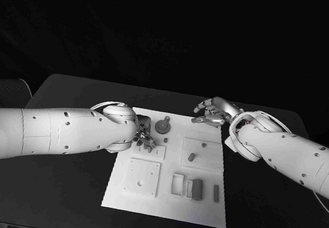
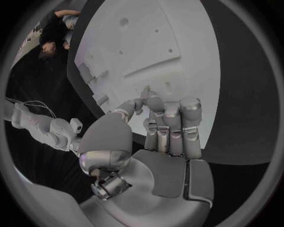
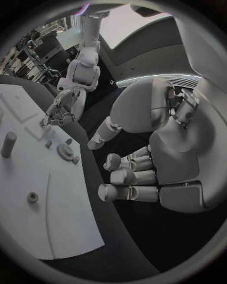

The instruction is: Assemble the parts on the task board

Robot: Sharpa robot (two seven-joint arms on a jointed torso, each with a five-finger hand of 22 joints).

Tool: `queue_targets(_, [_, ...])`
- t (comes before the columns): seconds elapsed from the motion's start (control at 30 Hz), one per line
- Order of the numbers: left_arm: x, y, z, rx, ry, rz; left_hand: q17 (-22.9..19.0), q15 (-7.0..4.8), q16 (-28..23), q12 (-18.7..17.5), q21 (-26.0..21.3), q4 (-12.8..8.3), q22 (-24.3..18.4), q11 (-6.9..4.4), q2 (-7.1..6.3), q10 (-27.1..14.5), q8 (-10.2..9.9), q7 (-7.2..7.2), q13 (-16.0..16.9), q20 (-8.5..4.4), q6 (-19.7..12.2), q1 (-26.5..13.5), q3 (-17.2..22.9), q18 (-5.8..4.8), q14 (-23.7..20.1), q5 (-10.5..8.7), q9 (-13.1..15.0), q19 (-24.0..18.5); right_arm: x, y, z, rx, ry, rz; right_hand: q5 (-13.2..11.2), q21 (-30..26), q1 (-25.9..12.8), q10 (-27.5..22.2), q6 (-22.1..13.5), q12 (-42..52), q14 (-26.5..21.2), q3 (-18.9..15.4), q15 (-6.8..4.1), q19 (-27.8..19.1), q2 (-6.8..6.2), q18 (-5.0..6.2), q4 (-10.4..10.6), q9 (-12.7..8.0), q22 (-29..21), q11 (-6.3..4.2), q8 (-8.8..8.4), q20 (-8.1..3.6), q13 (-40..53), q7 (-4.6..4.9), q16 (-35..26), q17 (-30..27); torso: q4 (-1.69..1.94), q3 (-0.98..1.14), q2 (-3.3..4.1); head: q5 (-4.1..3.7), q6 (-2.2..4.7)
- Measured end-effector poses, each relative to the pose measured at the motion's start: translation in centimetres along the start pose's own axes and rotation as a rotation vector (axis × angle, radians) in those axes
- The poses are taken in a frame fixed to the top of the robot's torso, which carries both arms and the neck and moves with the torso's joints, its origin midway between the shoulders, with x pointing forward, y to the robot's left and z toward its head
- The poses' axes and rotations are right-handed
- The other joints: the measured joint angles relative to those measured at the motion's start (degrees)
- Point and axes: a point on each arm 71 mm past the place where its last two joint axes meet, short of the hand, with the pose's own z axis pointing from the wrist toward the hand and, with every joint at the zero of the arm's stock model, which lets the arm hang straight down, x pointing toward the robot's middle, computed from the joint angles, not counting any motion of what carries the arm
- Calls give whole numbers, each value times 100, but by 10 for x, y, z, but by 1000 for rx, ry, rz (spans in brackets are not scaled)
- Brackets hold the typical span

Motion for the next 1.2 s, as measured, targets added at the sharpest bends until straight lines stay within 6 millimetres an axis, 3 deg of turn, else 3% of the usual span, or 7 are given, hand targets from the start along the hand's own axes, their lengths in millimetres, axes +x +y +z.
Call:
queue_targets(0.4, [1, 0, -1, 6, -8, 9, -26, 0, -1, 0, 0, 7, 0, 1, -17, -1, 16, -1, -20, 1, -1, 30, 7, 0, 0, -1, -5, 2, 0, 0, 0, -1, 2, 1, 0, 0, 0, 0, 7, 0, 0, -16, 0, -1, 0, 0, 16, -5, 0, 0, 0, 1, -5, -8, 0, 0, 1, 6, 0, 1, -14])
queue_targets(0.53, [2, 0, -1, 11, -14, 5, -62, 0, -1, 0, 0, 15, -1, 5, -18, -5, 49, -1, -50, -12, -1, 29, 15, 0, 0, -206, -25, 9, 0, 0, 0, 0, 2, 1, 0, 0, 0, 0, 0, 0, 0, -16, 0, -2, 0, 0, 16, -5, 0, 0, 0, 2, -5, -17, 0, 1, 1, 5, 0, 1, -16])
queue_targets(0.67, [3, 0, -1, 15, -18, 3, -77, -22, -1, 2, 0, 14, 1, -14, -53, 14, 70, -2, -63, -23, -2, -6, 15, 0, 21, -253, -37, 17, 0, 0, 0, 0, 2, 1, 0, 0, 0, 0, 13, 0, 0, -16, 0, -9, 0, 0, 16, -5, 0, 0, 0, 9, -5, -5, 0, 1, 1, 5, 0, -3, -21])
queue_targets(0.77, [3, 0, -1, 17, -19, 2, -91, -42, -1, 25, 0, -32, 4, -33, -114, 33, 71, -8, -72, -43, -8, -68, 76, 0, 42, -312, -45, 38, 0, 0, 0, 0, 3, 1, 0, 0, 0, 0, 21, 0, 0, -16, 0, -10, 0, 0, 16, -5, -1, 0, 0, 10, -5, 1, 0, 1, 0, 5, 0, -5, -22])
queue_targets(0.8, [3, 0, -1, 18, -19, 2, -98, -43, -1, 25, 0, -136, 4, -33, -135, 33, 98, -8, -80, -44, -8, -99, 180, 0, 43, -313, -48, 38, 0, 0, 0, 0, 3, 1, 0, 0, 0, 0, 22, 0, 0, -8, 0, -10, 0, -1, 23, -4, -1, 0, 0, 10, -5, 0, 0, 1, 0, 5, 0, -6, -22])
queue_targets(1.2, [4, 0, -1, 22, -15, 2, -125, -52, 23, 45, 0, -256, 3, -34, -238, 35, 127, -8, -103, -52, -8, -144, 203, 0, 52, -345, -67, 48, 0, 0, 0, 0, 4, 1, 0, 0, -47, 0, 9, 0, 0, 0, 0, -10, -1, 0, 31, -4, -1, 0, 0, 10, -10, 12, 0, -5, -1, 5, -1, -10, -34])
